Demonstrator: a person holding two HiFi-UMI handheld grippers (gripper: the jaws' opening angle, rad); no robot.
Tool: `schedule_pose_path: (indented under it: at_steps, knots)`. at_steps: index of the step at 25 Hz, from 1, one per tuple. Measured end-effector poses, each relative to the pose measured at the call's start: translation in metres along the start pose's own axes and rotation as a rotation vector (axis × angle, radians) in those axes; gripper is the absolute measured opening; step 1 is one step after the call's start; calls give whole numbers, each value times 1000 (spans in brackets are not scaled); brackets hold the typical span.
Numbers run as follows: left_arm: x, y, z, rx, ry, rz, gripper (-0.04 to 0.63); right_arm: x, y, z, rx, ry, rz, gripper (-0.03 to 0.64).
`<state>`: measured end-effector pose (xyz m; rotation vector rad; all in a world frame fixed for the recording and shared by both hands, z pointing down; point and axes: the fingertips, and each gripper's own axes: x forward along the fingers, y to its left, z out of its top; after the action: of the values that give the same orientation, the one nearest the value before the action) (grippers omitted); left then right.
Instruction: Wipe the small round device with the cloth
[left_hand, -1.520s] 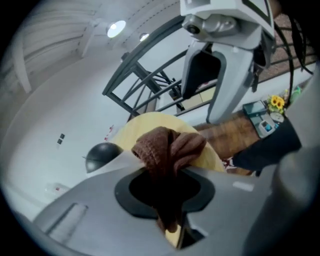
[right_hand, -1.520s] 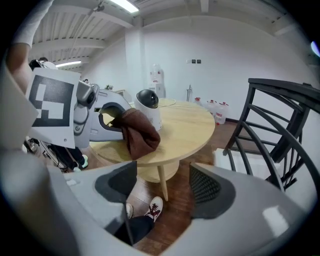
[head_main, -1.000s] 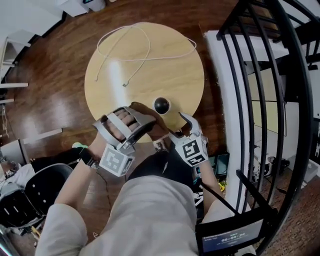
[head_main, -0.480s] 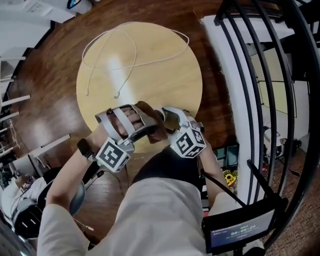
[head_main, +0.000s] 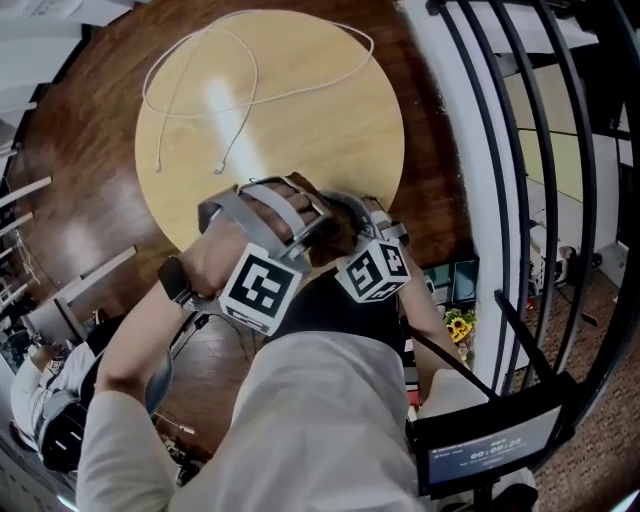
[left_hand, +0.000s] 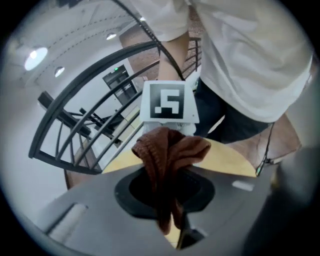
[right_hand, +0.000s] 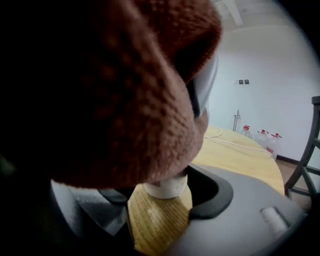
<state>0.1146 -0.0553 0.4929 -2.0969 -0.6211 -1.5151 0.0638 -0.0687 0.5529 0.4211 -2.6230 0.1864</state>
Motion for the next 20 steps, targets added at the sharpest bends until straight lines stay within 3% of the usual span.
schedule_pose_path:
  at_steps: [2, 3, 7, 8, 10, 12, 15, 17, 20]
  knots:
    - [11, 12, -2, 7, -2, -35, 75, -1, -1, -2, 2, 5, -3, 304]
    - [16, 11, -3, -6, -6, -93, 75, 0, 0, -2, 6, 4, -3, 304]
    - [22, -2, -1, -97, 12, -465, 77, 3, 0, -5, 4, -2, -8, 304]
    - [20, -3, 2, -89, 22, -532, 77, 2, -1, -8, 3, 2, -13, 304]
    - [14, -3, 7, -43, 33, -593, 75, 0, -2, -13, 2, 12, -28, 304]
    - [7, -6, 6, -16, 28, -587, 75, 1, -3, -14, -2, 17, -37, 304]
    - [-4, -17, -1, -42, 29, -520, 74, 5, -3, -10, -22, 17, -41, 304]
    - [-10, -24, -4, -59, 50, -448, 74, 4, -3, -8, -32, 15, -47, 304]
    - [-10, -25, -9, -65, 86, -276, 74, 2, -5, -10, -37, 14, -56, 304]
